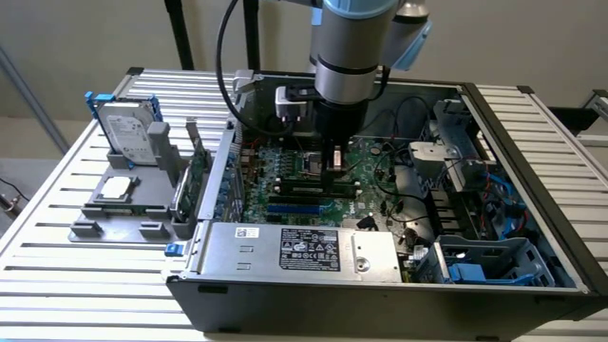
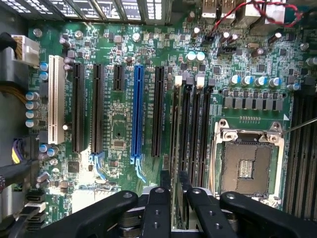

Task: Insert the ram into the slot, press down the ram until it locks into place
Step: 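Insert the ram into the slot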

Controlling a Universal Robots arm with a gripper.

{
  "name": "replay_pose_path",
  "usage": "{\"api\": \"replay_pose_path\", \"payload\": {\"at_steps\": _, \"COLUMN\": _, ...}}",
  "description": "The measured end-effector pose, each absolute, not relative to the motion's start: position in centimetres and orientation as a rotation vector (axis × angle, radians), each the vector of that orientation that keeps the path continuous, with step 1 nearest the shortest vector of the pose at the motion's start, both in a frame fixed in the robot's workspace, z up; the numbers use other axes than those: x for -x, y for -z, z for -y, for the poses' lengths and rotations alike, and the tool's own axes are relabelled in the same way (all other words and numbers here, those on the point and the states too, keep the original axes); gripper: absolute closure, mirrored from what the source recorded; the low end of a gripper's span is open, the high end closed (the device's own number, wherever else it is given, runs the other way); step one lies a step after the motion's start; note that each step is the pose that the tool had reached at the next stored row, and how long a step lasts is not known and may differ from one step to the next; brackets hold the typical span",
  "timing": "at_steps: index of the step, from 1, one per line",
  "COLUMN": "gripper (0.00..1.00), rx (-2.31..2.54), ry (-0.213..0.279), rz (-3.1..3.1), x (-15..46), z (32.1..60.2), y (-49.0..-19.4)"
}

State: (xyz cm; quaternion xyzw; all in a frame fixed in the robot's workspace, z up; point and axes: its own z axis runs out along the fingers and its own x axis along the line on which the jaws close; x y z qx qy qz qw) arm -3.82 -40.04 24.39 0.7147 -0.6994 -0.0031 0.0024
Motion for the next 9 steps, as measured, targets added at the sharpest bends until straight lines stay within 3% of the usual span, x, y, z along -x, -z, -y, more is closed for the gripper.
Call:
{"api": "replay_pose_path", "payload": {"at_steps": 3, "gripper": 0.81, "rx": -2.242, "ry": 0.010, "rz": 2.194, "x": 4.42, "z": 40.04, "y": -24.63}}
{"api": "replay_pose_path", "payload": {"at_steps": 5, "gripper": 0.89, "rx": -2.242, "ry": 0.010, "rz": 2.194, "x": 4.48, "z": 40.03, "y": -24.63}}
{"api": "replay_pose_path", "payload": {"at_steps": 9, "gripper": 0.89, "rx": -2.242, "ry": 0.010, "rz": 2.194, "x": 4.49, "z": 40.04, "y": -24.64}}
